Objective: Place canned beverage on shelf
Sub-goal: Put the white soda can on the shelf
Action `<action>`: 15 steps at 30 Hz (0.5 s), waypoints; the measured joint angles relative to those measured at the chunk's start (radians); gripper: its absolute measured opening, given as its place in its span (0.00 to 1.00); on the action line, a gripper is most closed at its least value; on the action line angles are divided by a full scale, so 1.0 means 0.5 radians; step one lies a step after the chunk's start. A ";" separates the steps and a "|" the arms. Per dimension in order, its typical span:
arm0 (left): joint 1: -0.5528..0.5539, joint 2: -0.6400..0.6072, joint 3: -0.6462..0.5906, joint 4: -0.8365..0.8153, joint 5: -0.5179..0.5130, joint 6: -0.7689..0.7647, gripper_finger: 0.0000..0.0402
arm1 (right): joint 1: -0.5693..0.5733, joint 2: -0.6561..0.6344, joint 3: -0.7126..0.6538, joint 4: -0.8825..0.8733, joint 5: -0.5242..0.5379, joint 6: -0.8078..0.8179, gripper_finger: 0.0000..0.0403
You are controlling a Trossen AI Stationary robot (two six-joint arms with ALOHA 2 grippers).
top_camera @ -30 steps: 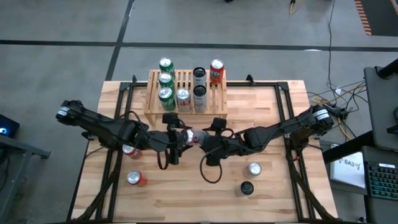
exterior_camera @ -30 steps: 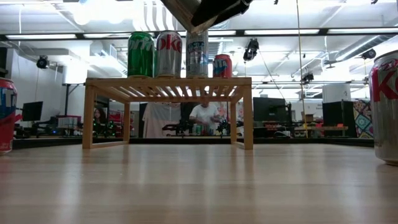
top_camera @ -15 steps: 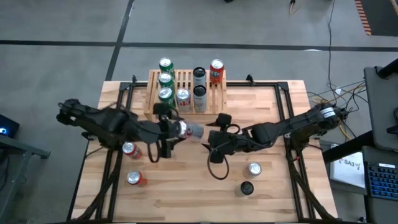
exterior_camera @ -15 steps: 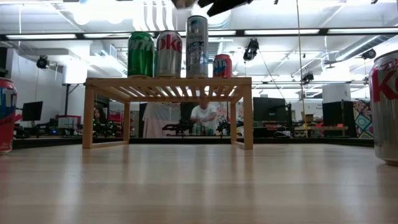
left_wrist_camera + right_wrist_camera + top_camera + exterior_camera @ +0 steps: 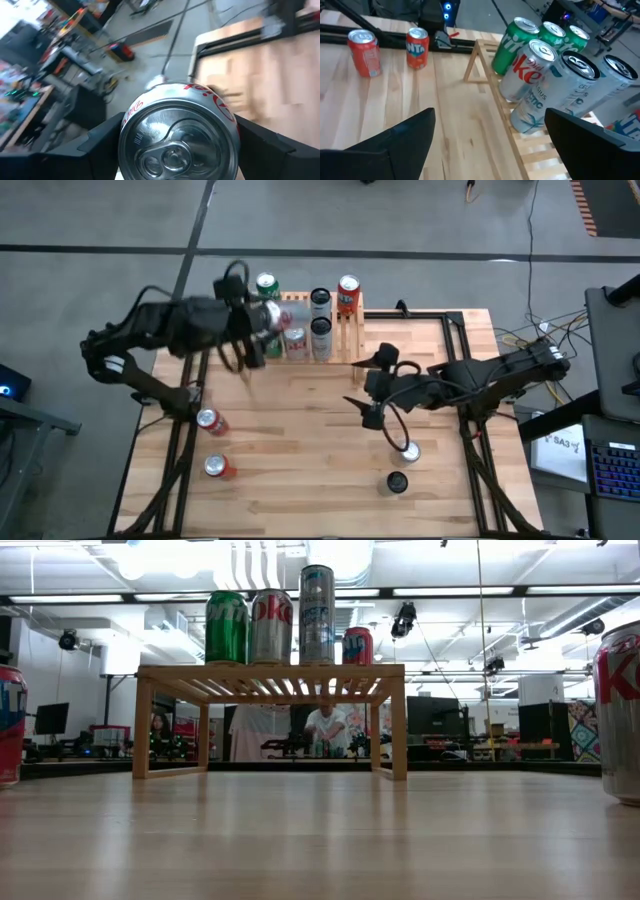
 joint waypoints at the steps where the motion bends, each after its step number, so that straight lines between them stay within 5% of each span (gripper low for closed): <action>1: 0.073 0.000 0.013 -0.012 0.034 0.025 0.73 | 0.000 -0.011 -0.001 -0.010 -0.001 -0.014 0.90; 7: 0.527 0.051 0.025 -0.020 0.419 0.122 0.73 | -0.015 -0.061 -0.002 -0.198 -0.003 -0.094 0.90; 15: 0.814 0.261 0.106 -0.069 0.486 0.290 0.73 | -0.085 -0.086 -0.002 -0.371 -0.004 -0.044 0.90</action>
